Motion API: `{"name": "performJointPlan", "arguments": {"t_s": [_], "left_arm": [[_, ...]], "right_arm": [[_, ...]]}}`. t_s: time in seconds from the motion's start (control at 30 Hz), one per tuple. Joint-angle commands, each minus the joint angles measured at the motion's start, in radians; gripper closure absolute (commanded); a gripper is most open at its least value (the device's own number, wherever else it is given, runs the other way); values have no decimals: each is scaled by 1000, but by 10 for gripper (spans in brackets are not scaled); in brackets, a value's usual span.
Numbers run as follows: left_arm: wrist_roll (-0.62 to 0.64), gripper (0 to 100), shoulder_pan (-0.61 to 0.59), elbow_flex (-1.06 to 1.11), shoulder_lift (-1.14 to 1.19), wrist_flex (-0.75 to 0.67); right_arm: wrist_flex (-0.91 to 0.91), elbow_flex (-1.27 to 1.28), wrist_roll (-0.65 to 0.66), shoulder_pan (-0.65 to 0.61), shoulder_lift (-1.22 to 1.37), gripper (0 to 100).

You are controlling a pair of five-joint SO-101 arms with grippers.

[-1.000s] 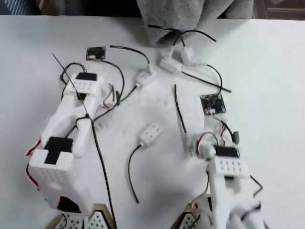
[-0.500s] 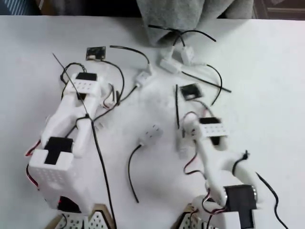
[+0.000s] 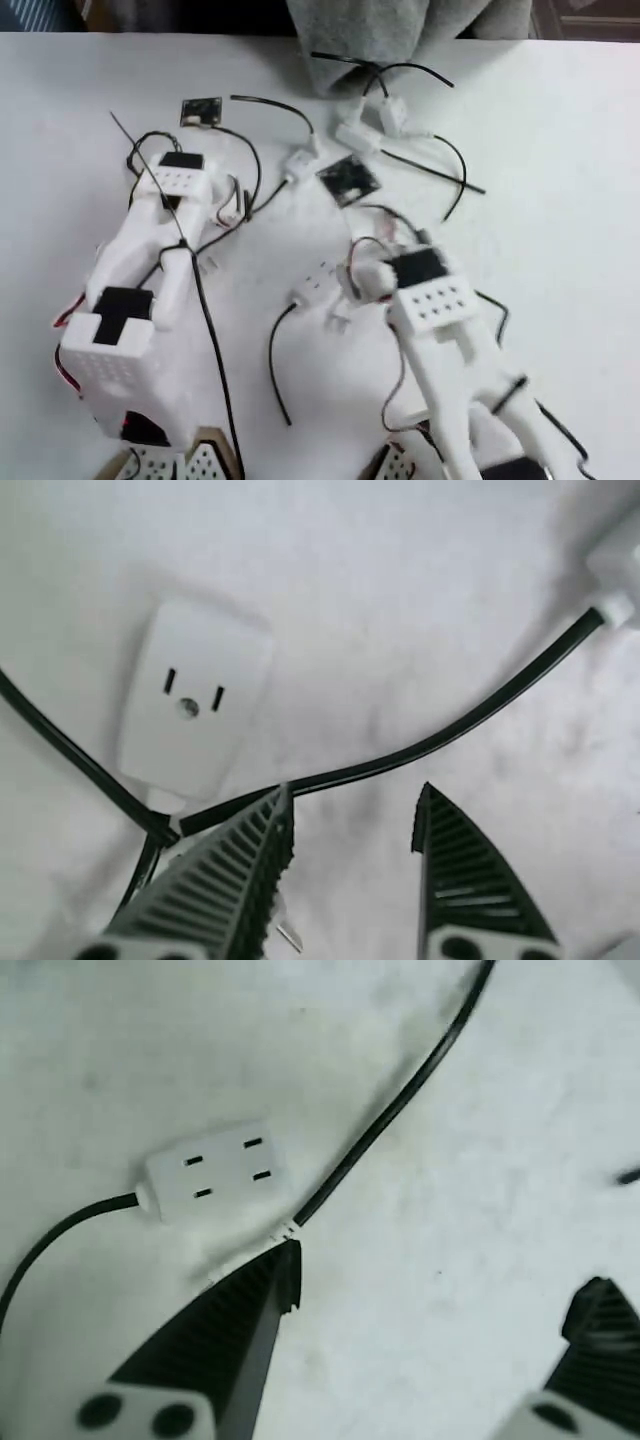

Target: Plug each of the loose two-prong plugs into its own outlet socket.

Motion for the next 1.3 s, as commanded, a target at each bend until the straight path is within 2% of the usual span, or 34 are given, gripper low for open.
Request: {"name": "performJointPlan", "arguments": {"t_s": [0.0,0.2,0.47,0.6,0.73,0.9,1.1,1.27], "left_arm": [[-20,789,1,-6,-59,-12],[-110,786,59,-14,-61,37],[-115,785,300,-103,-59,261],[-120,785,369,-100,-59,318],[-183,785,447,-95,-58,382],[-180,785,535,-26,-65,331],[-178,787,529,-71,-70,334],[-176,788,492,-169,-70,391]], "right_arm": [[5,35,0,166,-154,598],[-160,175,-3,403,-116,598],[-429,212,-84,521,136,598],[-460,184,-86,550,194,598],[-453,170,-87,552,217,598],[-456,169,-87,550,222,598],[-461,169,-87,547,222,598],[-461,169,-87,545,222,598]]}}
